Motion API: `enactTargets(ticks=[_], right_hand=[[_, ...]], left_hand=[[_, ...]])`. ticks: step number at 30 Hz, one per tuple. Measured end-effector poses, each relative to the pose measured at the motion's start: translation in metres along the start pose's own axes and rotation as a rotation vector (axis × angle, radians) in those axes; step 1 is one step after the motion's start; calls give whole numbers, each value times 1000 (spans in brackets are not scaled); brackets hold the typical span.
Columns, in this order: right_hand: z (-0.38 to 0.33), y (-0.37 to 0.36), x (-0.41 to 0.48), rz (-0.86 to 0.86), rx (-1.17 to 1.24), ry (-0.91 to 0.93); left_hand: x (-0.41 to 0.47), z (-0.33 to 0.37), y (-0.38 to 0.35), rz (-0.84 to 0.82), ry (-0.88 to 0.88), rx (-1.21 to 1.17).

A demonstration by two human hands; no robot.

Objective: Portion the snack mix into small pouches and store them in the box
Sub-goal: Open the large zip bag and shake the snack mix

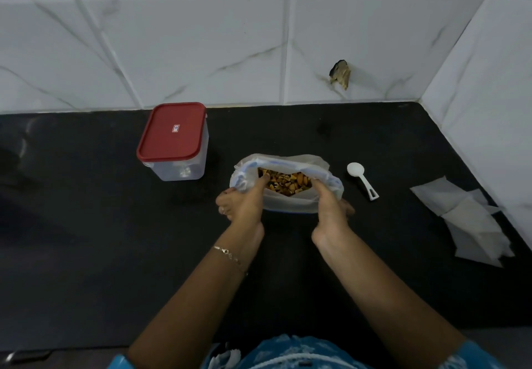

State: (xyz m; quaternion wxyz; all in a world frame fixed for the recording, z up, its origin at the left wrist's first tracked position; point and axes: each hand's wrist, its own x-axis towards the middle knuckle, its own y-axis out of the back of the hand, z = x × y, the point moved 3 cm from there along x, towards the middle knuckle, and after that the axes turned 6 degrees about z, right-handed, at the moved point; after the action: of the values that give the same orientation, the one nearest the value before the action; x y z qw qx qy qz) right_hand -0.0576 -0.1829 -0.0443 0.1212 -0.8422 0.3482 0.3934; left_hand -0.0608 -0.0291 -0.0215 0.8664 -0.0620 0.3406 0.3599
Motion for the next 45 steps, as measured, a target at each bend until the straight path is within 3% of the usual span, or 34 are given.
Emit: enactTargets(ticks=[6, 12, 19, 28, 32, 45], right_hand=[[3, -1, 7, 3, 47, 46], [11, 25, -2, -242, 271, -4], [1, 32, -8, -392, 280, -104], [-11, 26, 5, -367, 393, -217], [-9, 17, 8, -376, 328, -161], [-3, 2, 8, -361, 217, -65]], left_hand=[[8, 1, -2, -143, -43, 11], [11, -8, 21, -255, -16, -102], [10, -8, 27, -284, -39, -109], [17, -5, 19, -289, 157, -344], [13, -8, 10, -290, 187, -376], [11, -17, 6, -404, -258, -148]])
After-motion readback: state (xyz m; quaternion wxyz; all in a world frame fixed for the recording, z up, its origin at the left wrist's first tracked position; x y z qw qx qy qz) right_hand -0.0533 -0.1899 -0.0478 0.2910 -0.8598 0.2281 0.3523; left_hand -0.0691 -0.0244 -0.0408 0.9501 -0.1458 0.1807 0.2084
